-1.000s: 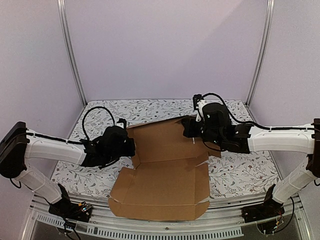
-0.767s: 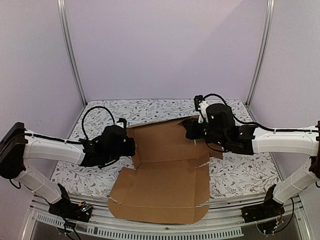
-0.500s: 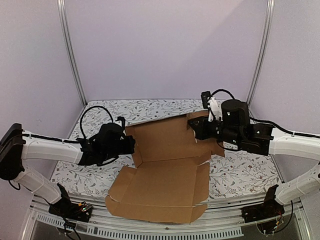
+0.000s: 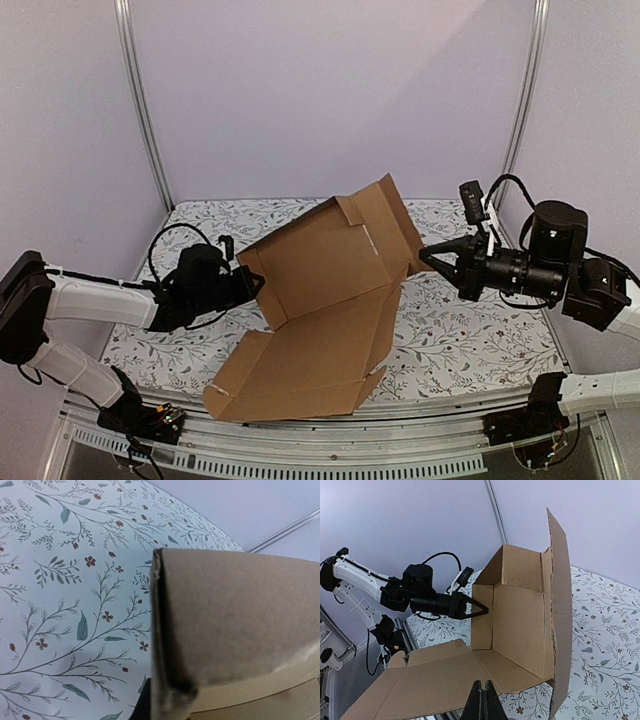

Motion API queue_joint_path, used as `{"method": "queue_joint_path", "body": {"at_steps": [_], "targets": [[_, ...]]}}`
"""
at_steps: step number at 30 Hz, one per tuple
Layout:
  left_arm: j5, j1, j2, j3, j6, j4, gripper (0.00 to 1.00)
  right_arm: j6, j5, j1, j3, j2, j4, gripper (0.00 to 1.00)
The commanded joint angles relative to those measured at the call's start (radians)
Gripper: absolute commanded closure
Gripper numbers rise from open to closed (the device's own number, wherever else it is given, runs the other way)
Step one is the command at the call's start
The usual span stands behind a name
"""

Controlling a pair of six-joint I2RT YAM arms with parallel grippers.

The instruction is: Fold the paper box

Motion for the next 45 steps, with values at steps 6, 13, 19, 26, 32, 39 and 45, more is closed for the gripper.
{"method": "queue_joint_path", "body": {"at_steps": [6, 13, 19, 26, 32, 39, 45], "targets": [[0.125, 0.031, -0.039, -0.027, -0.126, 0.142, 1.00, 0.003, -0.075, -0.002, -0.167, -0.116, 0.092, 1.00], [0.161, 0.031, -0.059, -0.032, -0.165, 0.170, 1.00, 0.043, -0.050, 0.007, -0.206, -0.064, 0.281, 1.00], [0.169, 0.031, -0.078, -0.032, -0.171, 0.169, 1.00, 0.057, -0.029, 0.031, -0.184, 0.010, 0.412, 1.00], [0.171, 0.031, -0.103, -0.028, -0.165, 0.153, 1.00, 0.055, 0.007, 0.057, -0.137, 0.080, 0.487, 1.00], [0.171, 0.034, -0.125, -0.029, -0.154, 0.137, 1.00, 0.045, 0.049, 0.065, -0.117, 0.087, 0.510, 1.00], [0.178, 0.034, -0.131, -0.024, -0.141, 0.138, 1.00, 0.054, 0.059, 0.066, -0.102, 0.120, 0.533, 1.00], [0.184, 0.034, -0.126, -0.020, -0.134, 0.139, 1.00, 0.061, 0.052, 0.080, -0.076, 0.166, 0.557, 1.00]]}}
